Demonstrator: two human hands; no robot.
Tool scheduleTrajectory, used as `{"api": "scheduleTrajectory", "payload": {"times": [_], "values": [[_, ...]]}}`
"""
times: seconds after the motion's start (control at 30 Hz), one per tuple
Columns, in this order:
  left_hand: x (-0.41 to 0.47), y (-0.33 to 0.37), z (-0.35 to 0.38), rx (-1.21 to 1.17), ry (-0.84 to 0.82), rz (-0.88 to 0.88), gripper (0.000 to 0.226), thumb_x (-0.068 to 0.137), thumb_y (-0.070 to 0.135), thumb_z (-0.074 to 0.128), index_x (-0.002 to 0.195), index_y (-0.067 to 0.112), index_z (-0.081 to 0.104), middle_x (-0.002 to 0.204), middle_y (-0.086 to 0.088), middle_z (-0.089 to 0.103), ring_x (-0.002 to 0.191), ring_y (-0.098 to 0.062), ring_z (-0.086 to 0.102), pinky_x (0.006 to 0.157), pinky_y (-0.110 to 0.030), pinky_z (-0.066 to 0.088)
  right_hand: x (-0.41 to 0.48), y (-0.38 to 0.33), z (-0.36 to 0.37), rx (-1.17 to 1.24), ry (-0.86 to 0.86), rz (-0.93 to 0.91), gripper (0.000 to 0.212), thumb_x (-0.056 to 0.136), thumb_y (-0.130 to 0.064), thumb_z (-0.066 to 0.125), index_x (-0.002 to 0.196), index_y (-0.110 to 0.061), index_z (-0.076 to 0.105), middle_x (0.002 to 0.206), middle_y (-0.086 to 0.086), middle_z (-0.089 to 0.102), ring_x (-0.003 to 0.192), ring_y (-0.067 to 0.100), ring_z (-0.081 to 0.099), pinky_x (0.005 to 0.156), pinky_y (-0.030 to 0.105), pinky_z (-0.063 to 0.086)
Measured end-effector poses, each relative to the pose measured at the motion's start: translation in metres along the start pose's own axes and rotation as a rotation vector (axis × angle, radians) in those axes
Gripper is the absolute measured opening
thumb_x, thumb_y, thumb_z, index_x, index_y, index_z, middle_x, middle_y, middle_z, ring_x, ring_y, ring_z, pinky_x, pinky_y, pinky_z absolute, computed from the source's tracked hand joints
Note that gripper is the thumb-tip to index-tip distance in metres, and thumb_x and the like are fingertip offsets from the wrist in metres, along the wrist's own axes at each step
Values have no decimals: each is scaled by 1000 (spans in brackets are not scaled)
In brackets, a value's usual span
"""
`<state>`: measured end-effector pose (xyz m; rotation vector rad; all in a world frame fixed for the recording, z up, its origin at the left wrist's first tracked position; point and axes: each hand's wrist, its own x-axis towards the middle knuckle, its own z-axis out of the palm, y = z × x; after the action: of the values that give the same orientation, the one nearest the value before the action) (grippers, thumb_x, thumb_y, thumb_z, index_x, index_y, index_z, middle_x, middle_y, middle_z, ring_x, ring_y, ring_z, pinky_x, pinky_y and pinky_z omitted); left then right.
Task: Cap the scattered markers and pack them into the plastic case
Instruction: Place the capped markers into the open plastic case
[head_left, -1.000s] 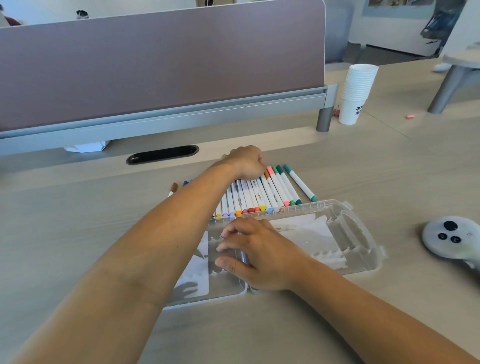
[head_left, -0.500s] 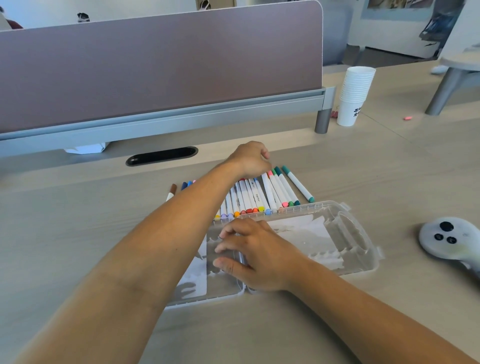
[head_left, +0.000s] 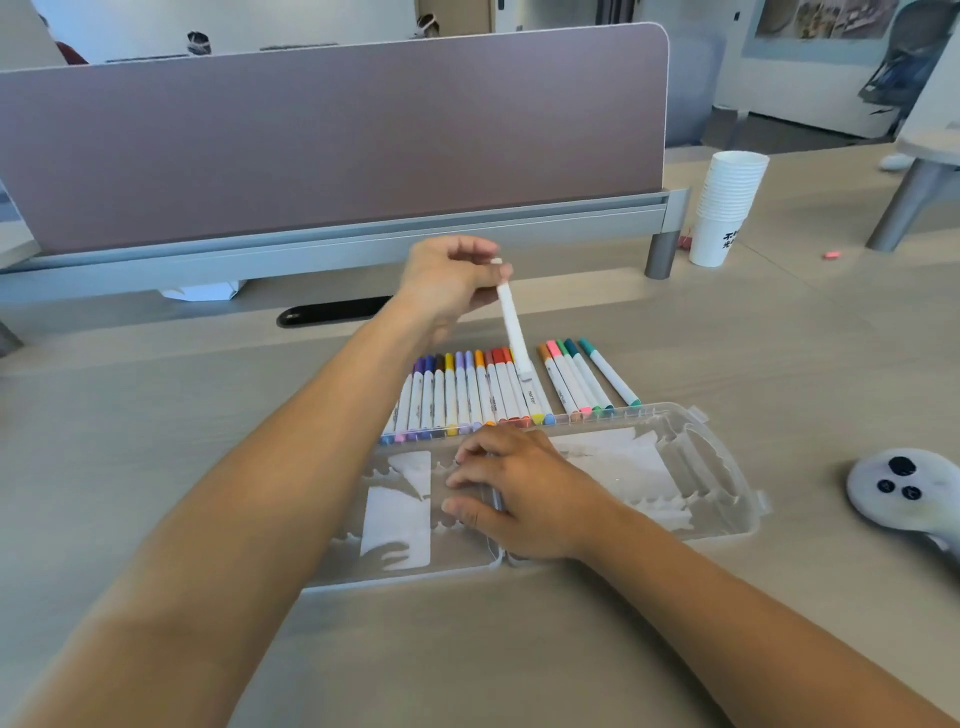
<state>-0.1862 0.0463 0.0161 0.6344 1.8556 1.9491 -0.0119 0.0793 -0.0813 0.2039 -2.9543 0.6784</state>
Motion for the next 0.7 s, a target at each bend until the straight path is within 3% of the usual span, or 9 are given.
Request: {"api": "scheduleTrajectory", "payload": {"times": [0.2,0.4,0.53,0.6,0.7], "values": [[-29,7,-41,-145,-5,-45,22,85,-10,65,101,5,65,97,-13,68,95,-30,72,84,-38,59,5,0,-3,-30,-54,28,39,97,-55,45,124,-32,63,129,-14,46,126,5,33,109,33,29],[-58,0,-72,-288,-7,-124,25,87,-15,58,101,5,64,103,-18,70,90,-30,73,78,-37,60,5,-2,-6,-61,-77,44,41,98,-55,42,127,-34,60,132,-14,47,127,4,33,111,34,29],[-76,-7,-92,-354,-16,-154,26,88,-17,53,102,2,65,98,-18,72,83,-28,74,73,-35,61,6,-8,-6,8,11,137,41,99,-52,43,136,-35,41,138,-12,47,130,9,38,106,30,35],[-85,-10,-103,-349,-34,-159,26,89,-17,52,102,2,65,93,-16,73,83,-27,74,71,-34,61,10,-19,-9,84,85,166,53,97,-49,50,143,-39,27,143,-13,44,129,9,40,104,32,38],[-97,-14,-120,-285,-64,-197,25,89,-16,51,99,2,66,88,-15,72,82,-25,74,73,-33,62,19,-43,-9,-13,105,29,59,95,-43,58,146,-42,29,145,-12,44,128,8,41,103,28,35]]}}
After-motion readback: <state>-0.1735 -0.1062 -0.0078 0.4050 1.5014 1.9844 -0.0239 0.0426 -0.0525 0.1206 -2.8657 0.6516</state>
